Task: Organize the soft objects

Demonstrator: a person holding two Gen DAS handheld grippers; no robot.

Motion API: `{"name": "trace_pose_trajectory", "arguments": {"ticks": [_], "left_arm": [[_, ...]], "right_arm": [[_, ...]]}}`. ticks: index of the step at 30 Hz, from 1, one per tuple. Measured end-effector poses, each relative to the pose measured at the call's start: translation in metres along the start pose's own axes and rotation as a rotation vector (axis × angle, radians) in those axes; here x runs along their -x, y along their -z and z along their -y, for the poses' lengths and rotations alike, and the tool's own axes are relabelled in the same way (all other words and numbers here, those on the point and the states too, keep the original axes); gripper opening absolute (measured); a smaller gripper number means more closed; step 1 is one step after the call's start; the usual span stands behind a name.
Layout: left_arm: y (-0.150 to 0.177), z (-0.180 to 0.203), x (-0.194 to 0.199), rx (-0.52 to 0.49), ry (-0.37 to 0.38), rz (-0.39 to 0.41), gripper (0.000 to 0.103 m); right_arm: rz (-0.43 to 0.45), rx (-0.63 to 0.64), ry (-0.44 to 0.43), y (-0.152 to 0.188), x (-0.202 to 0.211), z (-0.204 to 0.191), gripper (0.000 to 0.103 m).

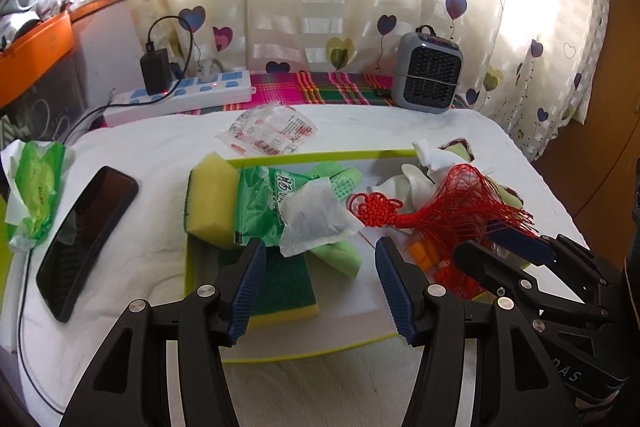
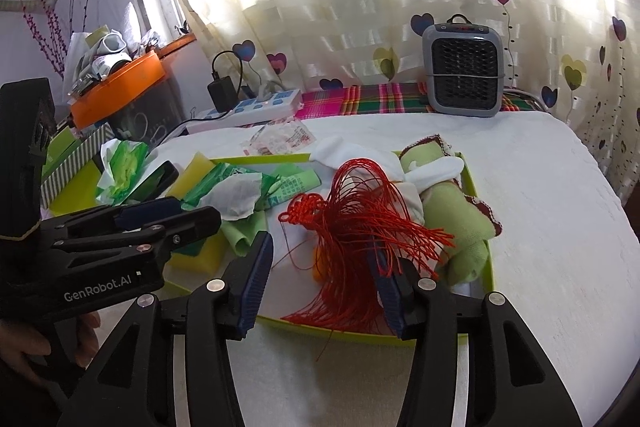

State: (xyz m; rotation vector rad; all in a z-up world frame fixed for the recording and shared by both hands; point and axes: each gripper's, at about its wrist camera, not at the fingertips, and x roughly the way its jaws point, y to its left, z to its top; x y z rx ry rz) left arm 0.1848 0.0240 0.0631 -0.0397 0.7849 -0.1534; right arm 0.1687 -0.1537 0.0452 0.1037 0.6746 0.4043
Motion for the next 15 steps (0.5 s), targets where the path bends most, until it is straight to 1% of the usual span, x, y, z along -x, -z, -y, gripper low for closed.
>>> {"name": "trace_pose_trajectory", "arguments": {"ticks": [6, 8, 10, 15], "left_arm": [[0.007, 0.002, 0.008, 0.005, -0.003, -0.001, 0.056], [0.008, 0.003, 0.010, 0.006, -0.006, -0.001, 0.056], [0.010, 0.004, 0.015, 0.005, -0.010, 0.007, 0.056], [0.018, 0.006, 0.023, 0.001, -0.015, 0.009, 0.056]], "right_arm": [[0.015, 0.018, 0.037, 0.005, 0.009, -0.002, 0.053], [0.019, 0.013, 0.042, 0.007, 0.012, -0.001, 0.057], [0.022, 0.005, 0.046, 0.008, 0.015, 0.001, 0.058], [0.025, 0.001, 0.064, 0.013, 0.022, 0.003, 0.059]]}}
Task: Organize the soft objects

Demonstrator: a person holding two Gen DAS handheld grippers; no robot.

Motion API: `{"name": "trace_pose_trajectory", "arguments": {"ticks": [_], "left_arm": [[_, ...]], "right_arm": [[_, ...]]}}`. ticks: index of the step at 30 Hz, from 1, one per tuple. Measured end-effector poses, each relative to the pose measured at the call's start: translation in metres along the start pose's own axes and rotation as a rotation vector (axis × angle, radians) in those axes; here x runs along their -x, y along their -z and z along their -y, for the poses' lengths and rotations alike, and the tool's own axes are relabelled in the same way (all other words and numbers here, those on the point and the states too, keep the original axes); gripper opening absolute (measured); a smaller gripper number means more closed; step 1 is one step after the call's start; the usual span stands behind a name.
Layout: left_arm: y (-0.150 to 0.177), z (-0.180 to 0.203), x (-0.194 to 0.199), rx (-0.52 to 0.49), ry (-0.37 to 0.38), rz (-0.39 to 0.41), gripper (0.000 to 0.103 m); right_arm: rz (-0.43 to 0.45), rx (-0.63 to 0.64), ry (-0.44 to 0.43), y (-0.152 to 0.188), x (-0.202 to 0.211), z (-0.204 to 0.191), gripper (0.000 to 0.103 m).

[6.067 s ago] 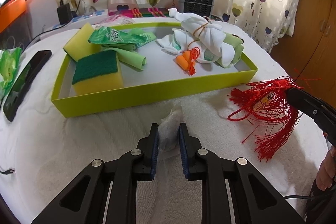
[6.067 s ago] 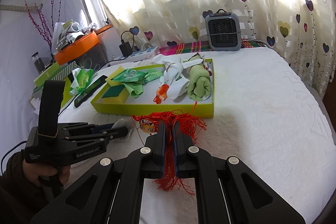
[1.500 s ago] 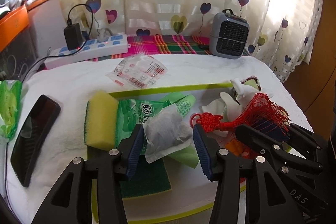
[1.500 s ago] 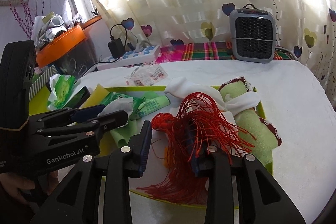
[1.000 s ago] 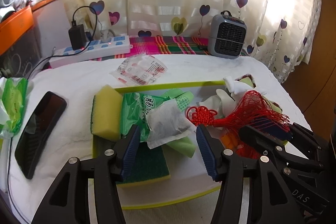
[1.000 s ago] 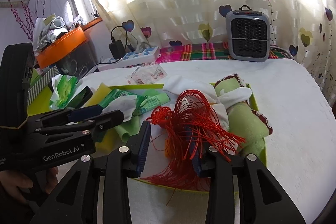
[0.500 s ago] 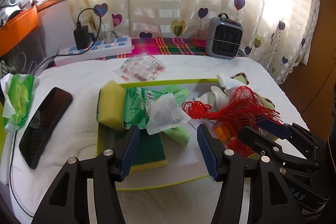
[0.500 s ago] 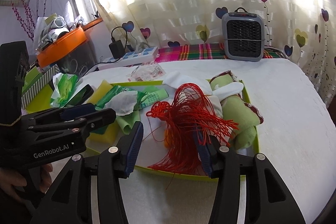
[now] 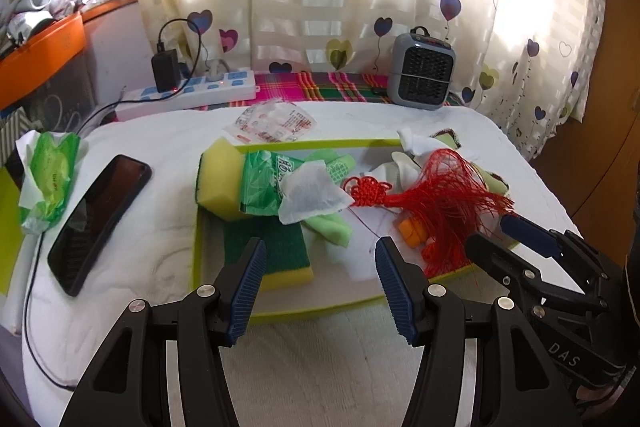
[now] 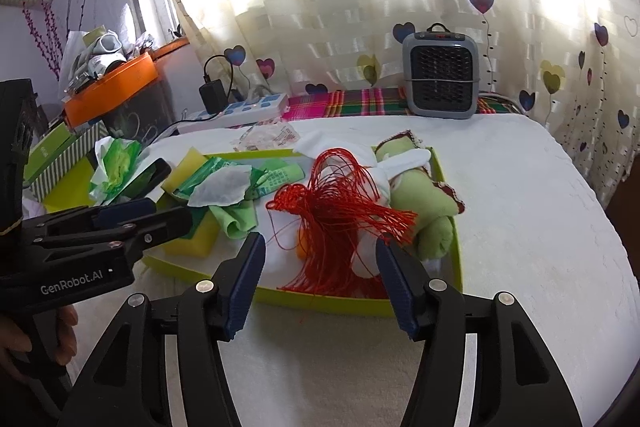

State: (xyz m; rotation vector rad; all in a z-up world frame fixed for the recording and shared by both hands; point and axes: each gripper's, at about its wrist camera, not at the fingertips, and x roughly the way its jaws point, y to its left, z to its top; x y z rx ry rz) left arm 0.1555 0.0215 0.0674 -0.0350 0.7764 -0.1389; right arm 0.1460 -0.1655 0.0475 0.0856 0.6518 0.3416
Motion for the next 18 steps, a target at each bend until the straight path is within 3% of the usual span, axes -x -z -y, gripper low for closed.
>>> {"name": "trace_pose_trajectory", "arguments": {"ticks": [18], "left_arm": [[0.040, 0.005, 0.030, 0.017, -0.021, -0.009, 0.056]], "right_arm": [[-0.019, 0.009, 0.027, 0.025, 0.025, -0.005, 0.060]]}}
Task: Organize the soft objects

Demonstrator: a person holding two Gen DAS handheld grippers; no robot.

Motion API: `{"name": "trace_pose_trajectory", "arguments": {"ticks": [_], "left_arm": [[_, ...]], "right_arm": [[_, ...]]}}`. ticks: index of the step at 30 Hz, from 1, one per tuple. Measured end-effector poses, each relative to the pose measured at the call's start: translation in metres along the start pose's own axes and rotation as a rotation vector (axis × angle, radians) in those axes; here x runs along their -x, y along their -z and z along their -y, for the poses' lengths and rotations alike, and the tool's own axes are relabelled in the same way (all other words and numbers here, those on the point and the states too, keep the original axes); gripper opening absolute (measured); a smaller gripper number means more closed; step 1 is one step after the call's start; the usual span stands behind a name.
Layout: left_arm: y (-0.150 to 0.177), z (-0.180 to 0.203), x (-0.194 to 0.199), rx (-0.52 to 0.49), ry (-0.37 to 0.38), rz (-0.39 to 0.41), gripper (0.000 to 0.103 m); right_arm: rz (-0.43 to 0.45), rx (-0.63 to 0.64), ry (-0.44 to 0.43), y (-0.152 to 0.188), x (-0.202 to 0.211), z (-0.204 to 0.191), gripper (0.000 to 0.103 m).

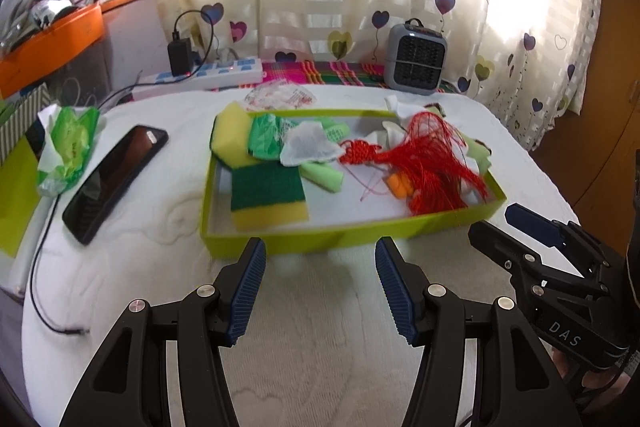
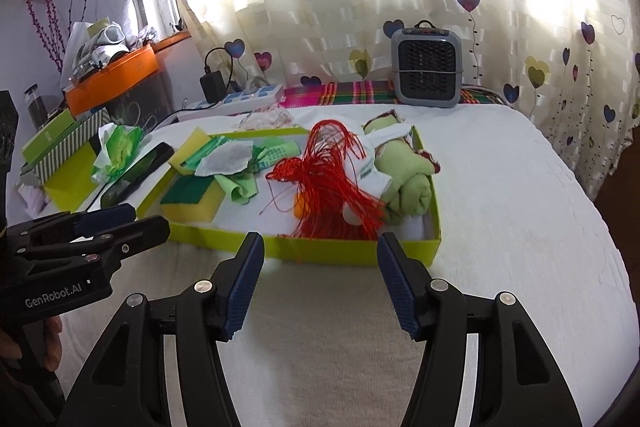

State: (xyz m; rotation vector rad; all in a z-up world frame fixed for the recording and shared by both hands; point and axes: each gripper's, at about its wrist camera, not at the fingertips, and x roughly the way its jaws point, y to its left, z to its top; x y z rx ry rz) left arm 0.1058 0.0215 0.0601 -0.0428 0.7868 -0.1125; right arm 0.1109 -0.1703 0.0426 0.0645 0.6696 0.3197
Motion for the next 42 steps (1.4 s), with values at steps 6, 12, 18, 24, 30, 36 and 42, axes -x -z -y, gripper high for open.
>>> {"name": "trace_pose_trajectory", "arguments": {"ticks": [6, 12, 18, 24, 30, 36, 42], "left_arm": [[0.017, 0.001, -0.002, 0.004, -0.009, -0.028, 0.056], [0.032, 0.003, -0.007, 0.001, -0.030, -0.067, 0.056], [0.047, 0.008, -0.016, -0.011, -0.032, -0.116, 0.056], [0.053, 0.009, -0.019, -0.014, -0.057, -0.131, 0.056], [0.055, 0.012, -0.019, -0.017, -0.082, -0.121, 0.057], [0.057, 0.014, -0.020, 0.001, -0.108, -0.107, 0.057], [0.059, 0.016, -0.019, 0.023, -0.131, -0.095, 0.057]], "right_arm": [[-0.022, 0.004, 0.000, 0.010, 0.003, -0.002, 0.060], [-0.078, 0.028, 0.039, 0.018, -0.002, -0.006, 0.060], [-0.129, 0.057, 0.067, 0.028, -0.008, -0.008, 0.060], [-0.167, 0.079, 0.098, 0.032, -0.011, -0.009, 0.060], [-0.194, 0.062, 0.139, 0.033, -0.013, -0.004, 0.060], [-0.220, 0.057, 0.157, 0.035, -0.014, 0.001, 0.060], [-0.230, 0.059, 0.158, 0.036, -0.013, 0.003, 0.066]]}}
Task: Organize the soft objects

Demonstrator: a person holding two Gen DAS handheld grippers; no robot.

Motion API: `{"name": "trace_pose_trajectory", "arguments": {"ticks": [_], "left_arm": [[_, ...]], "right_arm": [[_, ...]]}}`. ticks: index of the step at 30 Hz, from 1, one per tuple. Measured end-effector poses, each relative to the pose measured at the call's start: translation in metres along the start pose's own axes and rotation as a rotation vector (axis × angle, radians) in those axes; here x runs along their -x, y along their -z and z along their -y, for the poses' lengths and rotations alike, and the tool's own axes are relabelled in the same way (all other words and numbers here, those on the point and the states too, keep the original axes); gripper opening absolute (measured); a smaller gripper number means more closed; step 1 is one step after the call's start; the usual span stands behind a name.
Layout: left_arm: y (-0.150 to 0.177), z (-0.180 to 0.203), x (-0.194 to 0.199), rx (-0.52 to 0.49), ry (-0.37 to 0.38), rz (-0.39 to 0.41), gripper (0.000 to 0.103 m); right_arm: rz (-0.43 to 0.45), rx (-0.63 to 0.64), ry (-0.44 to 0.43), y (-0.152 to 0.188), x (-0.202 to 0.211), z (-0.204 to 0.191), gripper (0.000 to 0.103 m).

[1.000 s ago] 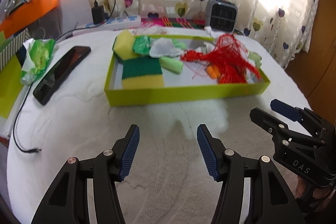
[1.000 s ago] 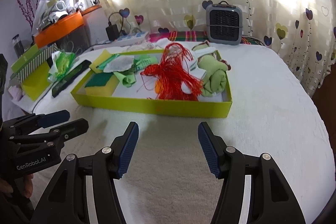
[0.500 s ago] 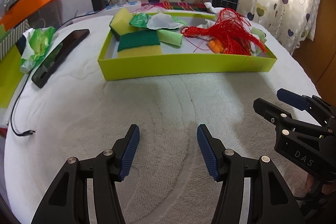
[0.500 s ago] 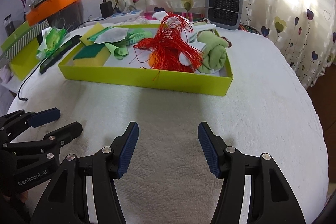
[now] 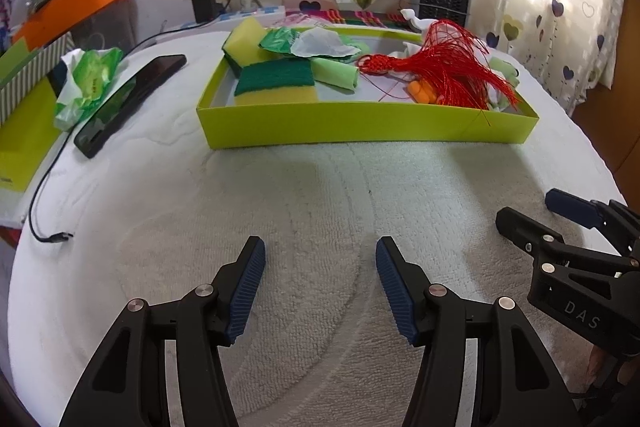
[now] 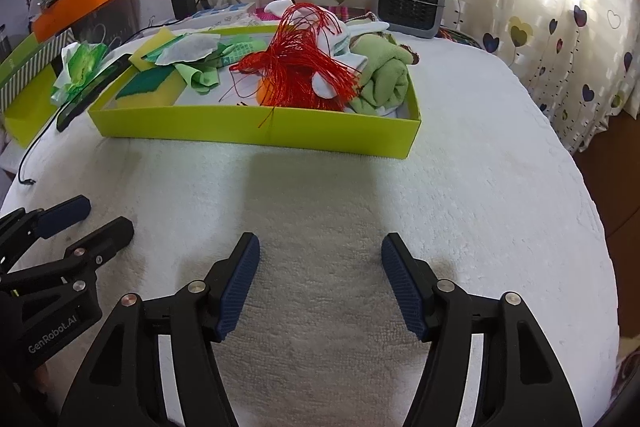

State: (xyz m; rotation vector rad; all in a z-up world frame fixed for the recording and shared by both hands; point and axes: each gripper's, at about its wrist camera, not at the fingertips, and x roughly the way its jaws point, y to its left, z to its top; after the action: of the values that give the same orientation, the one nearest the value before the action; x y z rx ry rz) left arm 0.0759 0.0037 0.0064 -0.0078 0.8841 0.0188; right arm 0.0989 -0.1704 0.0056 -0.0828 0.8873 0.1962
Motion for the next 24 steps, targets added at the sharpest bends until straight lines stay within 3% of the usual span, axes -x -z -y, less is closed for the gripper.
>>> {"name": "trace_pose_trajectory", "arguments": {"ticks": [24], "left_arm": [[0.0008, 0.0010, 0.0004, 0.008, -0.012, 0.004, 0.058]], "right_arm": [[-0.003, -0.001, -0.007, 0.0002, -0.0021, 0.0005, 0.071]]}}
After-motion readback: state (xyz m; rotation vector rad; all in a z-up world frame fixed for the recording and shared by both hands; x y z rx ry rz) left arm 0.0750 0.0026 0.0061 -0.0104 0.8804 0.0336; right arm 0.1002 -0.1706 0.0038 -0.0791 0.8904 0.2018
